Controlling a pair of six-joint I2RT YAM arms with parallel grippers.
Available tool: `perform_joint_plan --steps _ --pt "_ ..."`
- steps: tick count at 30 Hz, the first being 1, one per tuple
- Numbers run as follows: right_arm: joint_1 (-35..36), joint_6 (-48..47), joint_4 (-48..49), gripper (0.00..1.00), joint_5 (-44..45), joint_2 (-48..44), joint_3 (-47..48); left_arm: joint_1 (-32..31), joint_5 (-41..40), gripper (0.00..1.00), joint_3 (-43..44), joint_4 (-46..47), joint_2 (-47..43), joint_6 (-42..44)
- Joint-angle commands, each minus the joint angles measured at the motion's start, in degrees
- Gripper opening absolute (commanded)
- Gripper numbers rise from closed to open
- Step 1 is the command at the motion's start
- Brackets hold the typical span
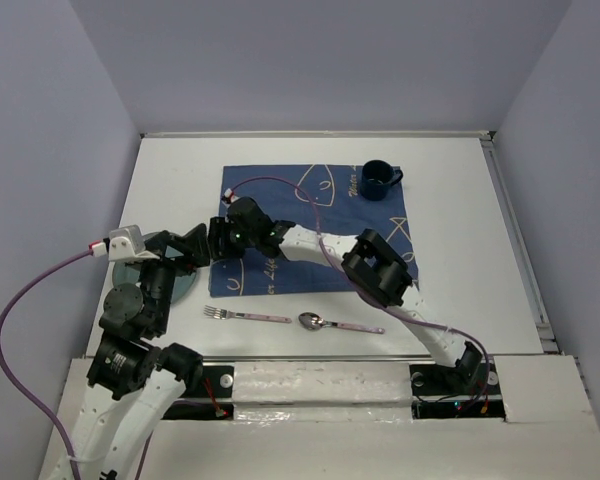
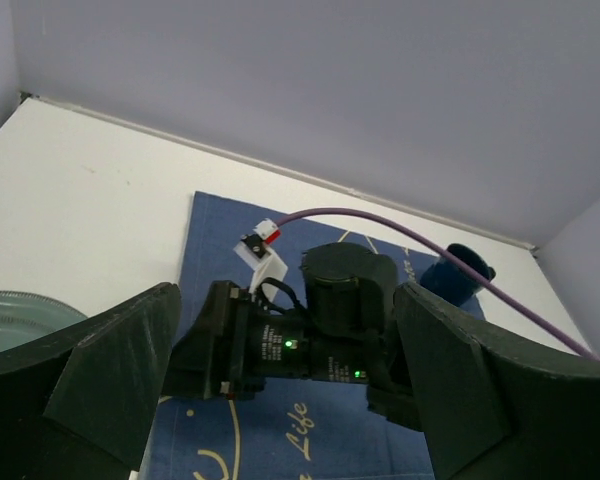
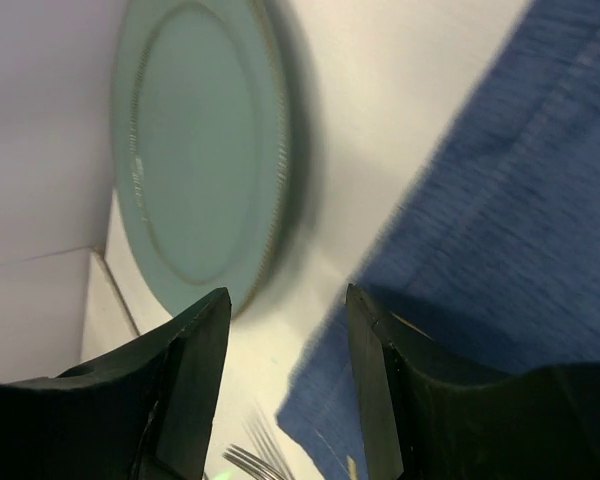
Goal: Set the dinner table for one person
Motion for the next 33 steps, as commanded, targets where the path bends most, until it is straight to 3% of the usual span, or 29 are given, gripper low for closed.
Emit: perform_joint_plan --steps 1,16,25,29,31,33 --pt "1.27 3.42 1.96 0.55 -2.82 3.57 8.30 0.47 2.28 0.99 -0.19 5.45 -0.43 1.39" --pt "1.27 11.33 -1.29 0.51 -5.98 17.10 23.34 1.53 2.89 0.99 -0.36 5.81 -1.31 1.48" --pt "1.27 15.90 4.77 0.34 -9.67 20.80 24.31 2.58 2.89 0.99 -0.45 5.98 -1.31 1.74" --pt "1.80 16.43 5.21 0.33 -10.21 21.86 25.11 3.28 3.77 0.99 -0.45 6.16 -1.31 2.09" --pt "1.80 17.31 6.00 0.26 -11.25 22.47 24.76 3.55 3.86 0.99 -0.45 6.42 -1.40 2.27" --pt "1.80 18.97 8.02 0.11 -11.96 22.56 24.06 3.46 3.77 0.99 -0.36 6.42 -1.31 2.44"
